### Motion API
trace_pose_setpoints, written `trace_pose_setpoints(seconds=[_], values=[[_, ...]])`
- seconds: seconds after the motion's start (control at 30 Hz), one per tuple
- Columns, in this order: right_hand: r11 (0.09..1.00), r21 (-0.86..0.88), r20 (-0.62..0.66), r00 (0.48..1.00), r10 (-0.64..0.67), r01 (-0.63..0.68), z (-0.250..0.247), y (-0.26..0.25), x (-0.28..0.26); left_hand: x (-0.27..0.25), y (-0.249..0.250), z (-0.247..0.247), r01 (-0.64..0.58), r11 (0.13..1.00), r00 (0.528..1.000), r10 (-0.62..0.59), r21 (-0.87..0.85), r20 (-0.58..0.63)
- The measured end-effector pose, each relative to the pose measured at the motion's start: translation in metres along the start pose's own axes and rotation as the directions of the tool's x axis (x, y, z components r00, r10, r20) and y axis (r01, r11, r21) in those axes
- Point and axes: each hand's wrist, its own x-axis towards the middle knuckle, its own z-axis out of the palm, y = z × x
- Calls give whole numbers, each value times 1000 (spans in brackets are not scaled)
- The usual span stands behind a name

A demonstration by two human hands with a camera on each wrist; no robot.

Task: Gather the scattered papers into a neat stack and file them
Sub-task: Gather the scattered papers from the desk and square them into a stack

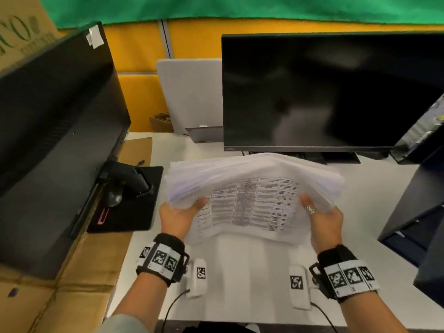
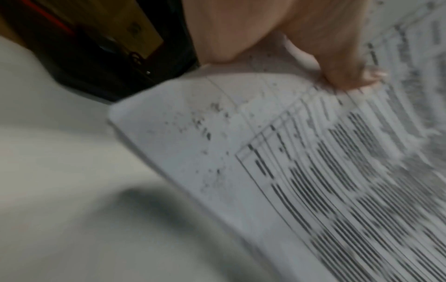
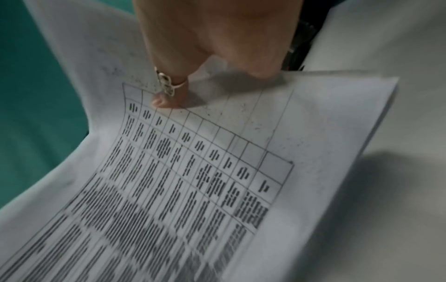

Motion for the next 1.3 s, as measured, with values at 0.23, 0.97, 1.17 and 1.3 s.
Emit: trace_pose_setpoints(seconds=[0.23,0.97,1.17,1.3], values=[[985,90,-8,989,-146,146,11,-8,-7,-3,14,1,-69,997,996,67,37,66],[992,-120,143,990,-12,29,12,-7,-1,23,-23,-16,164,979,986,-159,-123,45],[588,-511,257,765,-591,626,41,-60,8,28,18,-6,-93,996,950,85,-13,-300],[38,-689,487,501,-716,724,56,-89,-3,5,44,20,-555,798,822,569,235,10]])
